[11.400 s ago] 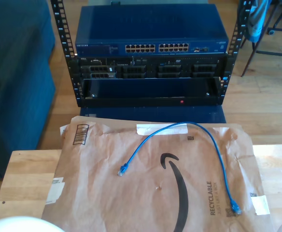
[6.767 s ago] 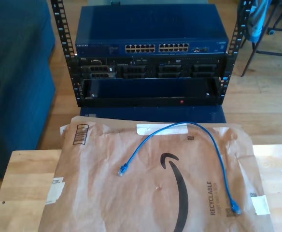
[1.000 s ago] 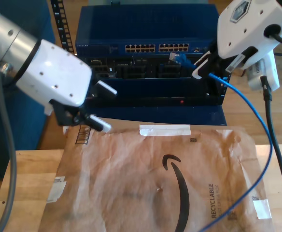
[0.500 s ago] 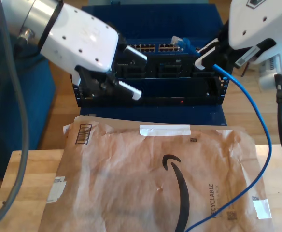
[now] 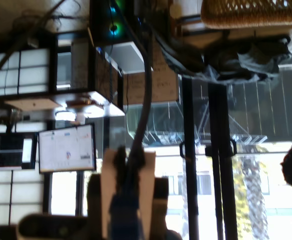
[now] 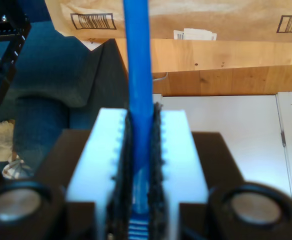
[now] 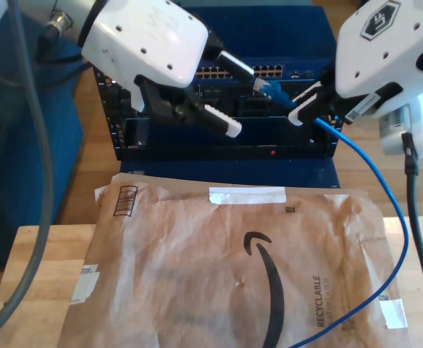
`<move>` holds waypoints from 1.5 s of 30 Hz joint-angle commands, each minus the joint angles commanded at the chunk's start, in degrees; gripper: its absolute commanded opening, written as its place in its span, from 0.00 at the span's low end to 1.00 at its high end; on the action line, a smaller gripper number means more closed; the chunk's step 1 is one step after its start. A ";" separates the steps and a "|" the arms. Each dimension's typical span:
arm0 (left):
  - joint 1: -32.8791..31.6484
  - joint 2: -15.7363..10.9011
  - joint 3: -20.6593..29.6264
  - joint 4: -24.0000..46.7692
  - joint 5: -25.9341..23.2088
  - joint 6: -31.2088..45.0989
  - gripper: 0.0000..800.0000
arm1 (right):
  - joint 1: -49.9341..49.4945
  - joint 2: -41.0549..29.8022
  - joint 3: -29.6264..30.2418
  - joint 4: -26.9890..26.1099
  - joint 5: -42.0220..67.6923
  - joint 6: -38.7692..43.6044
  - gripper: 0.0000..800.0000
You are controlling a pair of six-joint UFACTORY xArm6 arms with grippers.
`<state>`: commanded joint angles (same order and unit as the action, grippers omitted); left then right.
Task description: Grab the cable and plug it in
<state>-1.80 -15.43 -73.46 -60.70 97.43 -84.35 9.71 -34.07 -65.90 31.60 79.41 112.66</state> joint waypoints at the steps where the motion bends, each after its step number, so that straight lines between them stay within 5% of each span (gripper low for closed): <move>1: -0.26 0.00 -0.09 -0.35 -0.09 -0.18 1.00 | 0.00 0.00 0.35 0.09 -0.70 0.00 0.00; 8: -0.26 0.53 -0.44 -0.44 -0.26 -0.35 0.99 | 0.35 0.26 0.88 0.09 -3.52 0.00 0.00; 12: -0.18 0.53 -0.26 -0.53 -0.44 -0.18 0.86 | 0.53 0.70 0.97 0.00 -4.66 0.00 0.01; 22: 0.00 0.53 -0.44 -4.31 0.26 0.09 0.76 | 0.53 2.02 1.14 0.09 -4.66 0.00 0.00; 45: 0.18 0.53 0.44 -4.31 0.35 0.26 0.66 | 1.05 1.14 1.32 0.00 -4.66 0.00 0.00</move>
<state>-1.63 -14.90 -73.02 -65.01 97.78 -84.09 10.77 -32.92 -64.58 31.60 74.75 112.66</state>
